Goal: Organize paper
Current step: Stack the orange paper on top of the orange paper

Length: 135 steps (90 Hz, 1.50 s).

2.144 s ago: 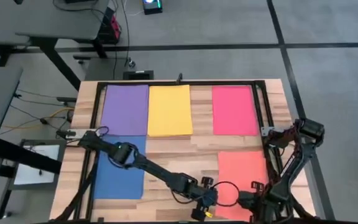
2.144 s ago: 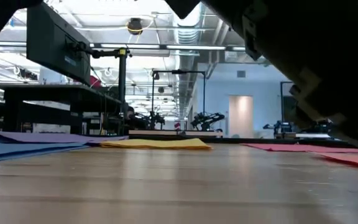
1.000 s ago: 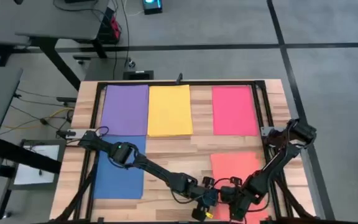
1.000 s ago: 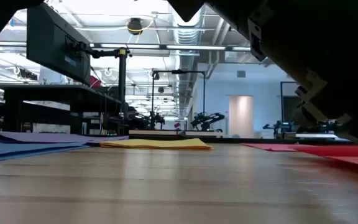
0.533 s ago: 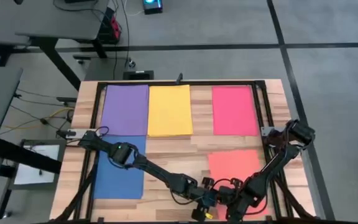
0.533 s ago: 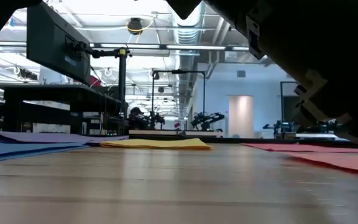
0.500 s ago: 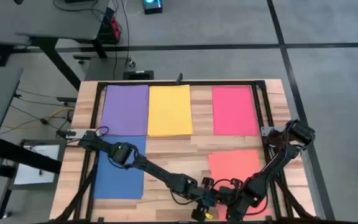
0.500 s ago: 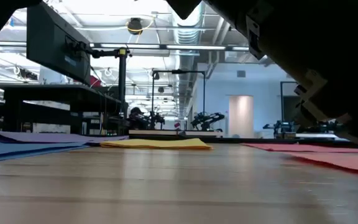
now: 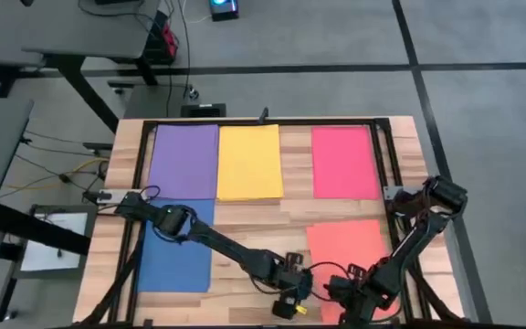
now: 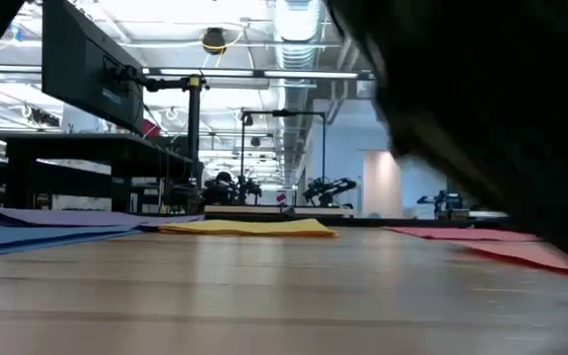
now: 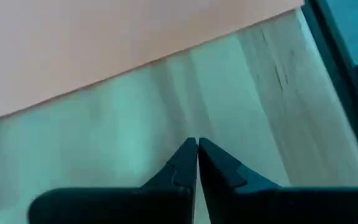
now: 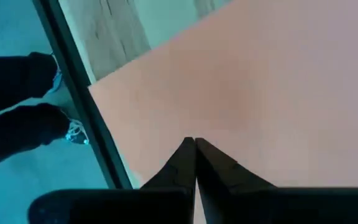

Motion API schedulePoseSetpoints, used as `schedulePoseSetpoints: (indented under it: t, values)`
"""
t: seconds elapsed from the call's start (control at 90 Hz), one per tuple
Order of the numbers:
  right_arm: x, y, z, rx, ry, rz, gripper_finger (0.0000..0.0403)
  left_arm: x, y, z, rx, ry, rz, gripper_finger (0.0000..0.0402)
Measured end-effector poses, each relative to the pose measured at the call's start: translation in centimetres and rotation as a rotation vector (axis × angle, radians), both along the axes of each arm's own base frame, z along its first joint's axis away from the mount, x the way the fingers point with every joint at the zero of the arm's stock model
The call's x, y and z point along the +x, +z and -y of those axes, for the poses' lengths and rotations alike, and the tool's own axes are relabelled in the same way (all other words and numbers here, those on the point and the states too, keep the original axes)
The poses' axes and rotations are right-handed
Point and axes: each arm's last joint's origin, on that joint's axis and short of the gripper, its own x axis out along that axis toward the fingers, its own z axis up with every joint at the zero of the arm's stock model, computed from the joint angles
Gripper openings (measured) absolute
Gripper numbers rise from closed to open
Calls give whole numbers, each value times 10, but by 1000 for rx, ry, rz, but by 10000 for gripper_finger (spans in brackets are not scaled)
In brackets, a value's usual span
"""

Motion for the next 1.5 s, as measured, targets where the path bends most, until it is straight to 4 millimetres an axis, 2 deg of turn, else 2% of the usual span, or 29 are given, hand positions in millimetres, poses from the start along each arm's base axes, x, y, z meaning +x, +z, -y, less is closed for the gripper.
schedulePoseSetpoints:
  t: [0.156,0.3,0.433,0.567,0.711,0.844,0.956,1.089,1.222,1.344,1.5]
  values:
    - [8,-3,19,-87,-70,-46,0,-29,55,-14,103,49,-60,0]
    - [30,7,41,-88,-133,7,0,-57,88,-25,201,92,-136,0]
    - [63,14,74,-111,-55,94,0,-85,123,-34,228,102,-171,0]
    - [95,16,116,-196,95,182,0,-110,158,-39,191,135,-150,0]
    - [115,12,159,-267,177,262,0,-130,185,-41,141,169,-98,0]
    - [122,11,186,-273,201,241,0,-145,199,-41,107,204,-94,0]
    - [122,10,193,-279,276,230,0,-152,202,-39,98,211,-98,0]
    - [120,-2,192,-272,331,159,0,-156,201,-34,103,211,-116,0]
    - [119,-18,182,-246,375,106,0,-156,199,-33,102,220,-124,0]
    - [117,-22,177,-251,383,76,0,-157,198,-33,104,238,-129,0]
    - [108,-23,183,-239,318,-49,0,-157,198,-32,110,240,-125,0]
